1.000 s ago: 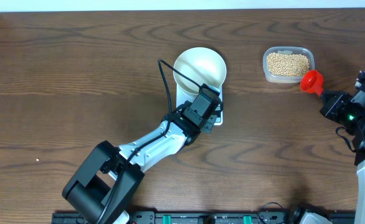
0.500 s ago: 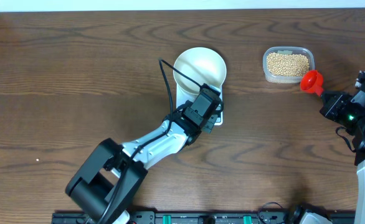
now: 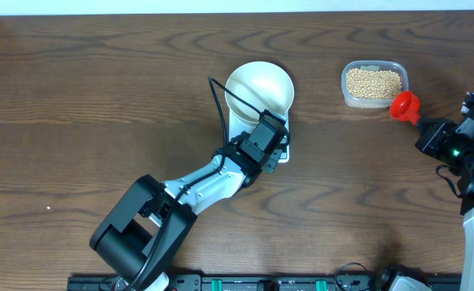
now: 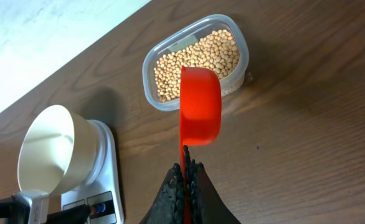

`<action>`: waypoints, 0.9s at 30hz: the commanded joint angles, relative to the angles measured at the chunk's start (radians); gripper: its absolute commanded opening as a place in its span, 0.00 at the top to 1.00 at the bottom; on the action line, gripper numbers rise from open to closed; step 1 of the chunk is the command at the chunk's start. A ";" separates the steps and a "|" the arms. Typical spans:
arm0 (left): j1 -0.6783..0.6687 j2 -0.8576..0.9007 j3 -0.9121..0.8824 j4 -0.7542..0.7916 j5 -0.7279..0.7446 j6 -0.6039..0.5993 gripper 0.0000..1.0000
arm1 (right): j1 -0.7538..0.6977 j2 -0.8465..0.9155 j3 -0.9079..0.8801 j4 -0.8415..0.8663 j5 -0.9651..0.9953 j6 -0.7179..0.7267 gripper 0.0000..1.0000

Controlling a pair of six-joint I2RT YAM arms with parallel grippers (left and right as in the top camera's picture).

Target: Scoop item into bowl and weigh 50g on scale

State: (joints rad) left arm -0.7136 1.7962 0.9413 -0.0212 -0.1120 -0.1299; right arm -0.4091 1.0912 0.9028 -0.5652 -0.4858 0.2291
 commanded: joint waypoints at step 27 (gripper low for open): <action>0.021 0.030 -0.003 -0.027 0.026 -0.009 0.93 | -0.005 0.000 0.018 -0.004 -0.014 -0.021 0.99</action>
State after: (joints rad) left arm -0.6941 1.8118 0.9413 -0.0254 -0.1028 -0.1307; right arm -0.4091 1.0912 0.9028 -0.5655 -0.4858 0.2256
